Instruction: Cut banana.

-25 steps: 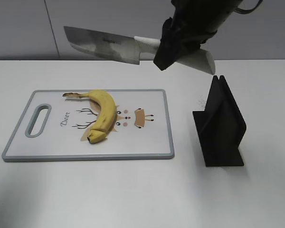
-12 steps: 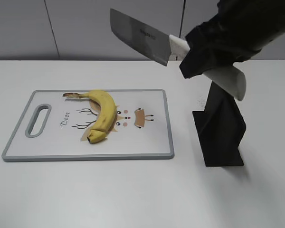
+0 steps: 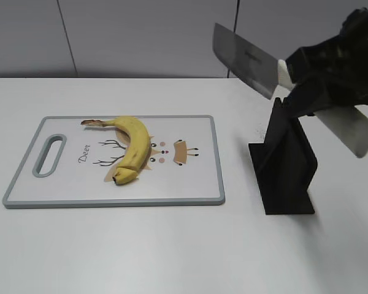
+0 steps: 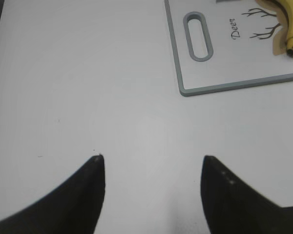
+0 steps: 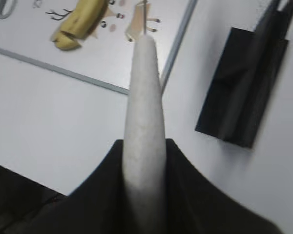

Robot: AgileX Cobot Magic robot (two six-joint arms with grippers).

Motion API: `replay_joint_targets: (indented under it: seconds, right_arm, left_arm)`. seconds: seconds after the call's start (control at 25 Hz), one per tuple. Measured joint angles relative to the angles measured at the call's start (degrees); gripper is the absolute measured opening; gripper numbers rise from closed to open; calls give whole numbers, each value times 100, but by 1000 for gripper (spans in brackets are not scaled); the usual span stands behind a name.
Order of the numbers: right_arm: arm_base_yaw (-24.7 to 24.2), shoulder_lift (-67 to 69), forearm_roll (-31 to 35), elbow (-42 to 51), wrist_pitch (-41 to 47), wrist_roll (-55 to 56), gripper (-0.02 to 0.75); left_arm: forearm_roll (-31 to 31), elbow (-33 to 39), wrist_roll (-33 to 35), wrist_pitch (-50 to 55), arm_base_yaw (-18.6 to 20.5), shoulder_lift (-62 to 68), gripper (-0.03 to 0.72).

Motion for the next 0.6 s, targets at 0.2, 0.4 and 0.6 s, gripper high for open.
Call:
replay_joint_targets:
  seconds: [0.2, 0.4, 0.6]
  right_arm:
    - [0, -289, -728, 346, -39, 977, 169]
    - [0, -422, -1196, 596, -110, 1726, 169]
    - [0, -428, -1495, 808, -312, 2143, 169]
  left_arm:
    - [-5, 383, -308, 50, 0, -866, 591]
    - [-5, 468, -404, 134, 0, -1584, 591]
    - [21, 491, -404, 112, 7, -2021, 591]
